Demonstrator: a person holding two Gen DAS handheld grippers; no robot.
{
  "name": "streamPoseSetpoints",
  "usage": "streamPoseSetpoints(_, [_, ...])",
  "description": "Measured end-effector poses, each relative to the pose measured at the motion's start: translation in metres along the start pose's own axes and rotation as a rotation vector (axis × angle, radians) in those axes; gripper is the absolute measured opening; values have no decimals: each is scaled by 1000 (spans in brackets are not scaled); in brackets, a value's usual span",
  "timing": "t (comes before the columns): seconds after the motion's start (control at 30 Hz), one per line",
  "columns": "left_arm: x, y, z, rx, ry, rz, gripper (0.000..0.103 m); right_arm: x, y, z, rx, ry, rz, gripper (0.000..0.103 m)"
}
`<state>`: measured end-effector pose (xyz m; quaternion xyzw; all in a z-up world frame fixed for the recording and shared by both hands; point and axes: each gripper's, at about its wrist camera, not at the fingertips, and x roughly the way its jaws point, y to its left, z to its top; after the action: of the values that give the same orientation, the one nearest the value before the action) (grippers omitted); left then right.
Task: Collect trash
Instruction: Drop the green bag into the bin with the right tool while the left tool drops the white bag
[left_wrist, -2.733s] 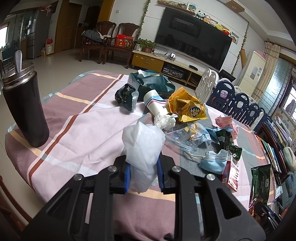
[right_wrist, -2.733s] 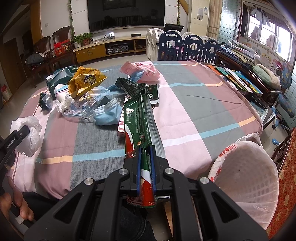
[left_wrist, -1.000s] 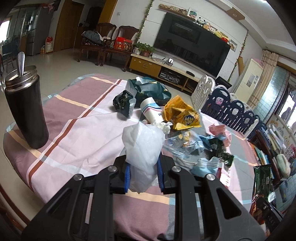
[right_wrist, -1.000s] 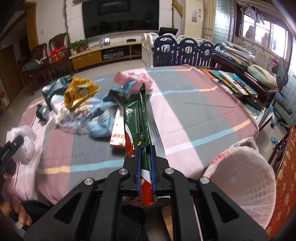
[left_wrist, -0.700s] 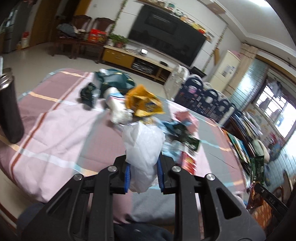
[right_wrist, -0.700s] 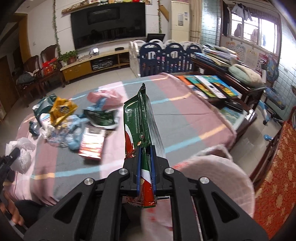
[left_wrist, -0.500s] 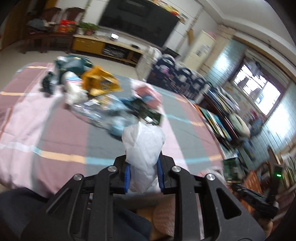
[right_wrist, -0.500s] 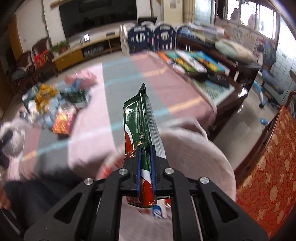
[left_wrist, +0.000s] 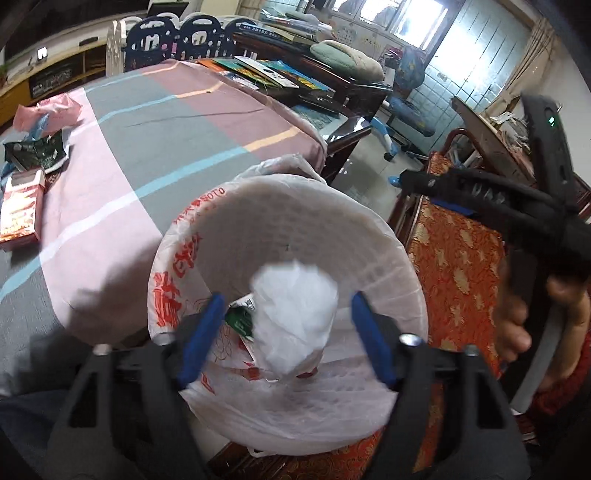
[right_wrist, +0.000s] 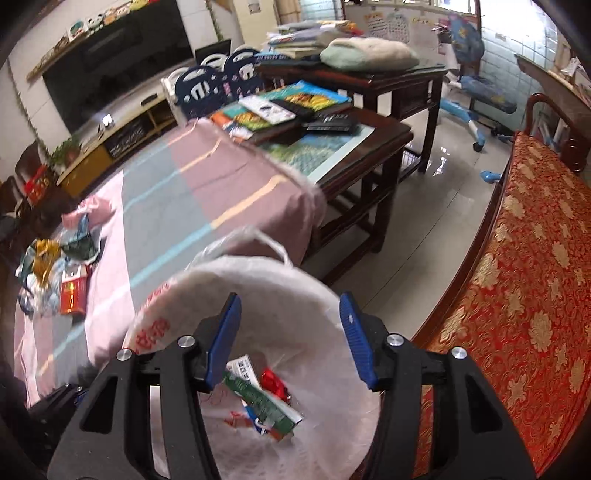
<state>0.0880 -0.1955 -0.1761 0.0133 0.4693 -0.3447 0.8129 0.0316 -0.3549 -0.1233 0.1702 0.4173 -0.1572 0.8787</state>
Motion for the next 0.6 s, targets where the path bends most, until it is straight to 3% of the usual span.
streamPoseSetpoints(0.07, [-4,4,1,-6,-17,23,81,-3,2,3,0,-21,-2,58])
streamPoseSetpoints(0.13, [-18,17,2,-38,-66,108,83,-4,9,4,-6,-25,-2,58])
streamPoseSetpoints(0.27, [-62,74,3,-184,-146,240,85,-5,38,4,-38,-15,30,58])
streamPoseSetpoints(0.6, [-163,209,-44,-563,-315,481,86,-9,174,-16,-255,25,161,61])
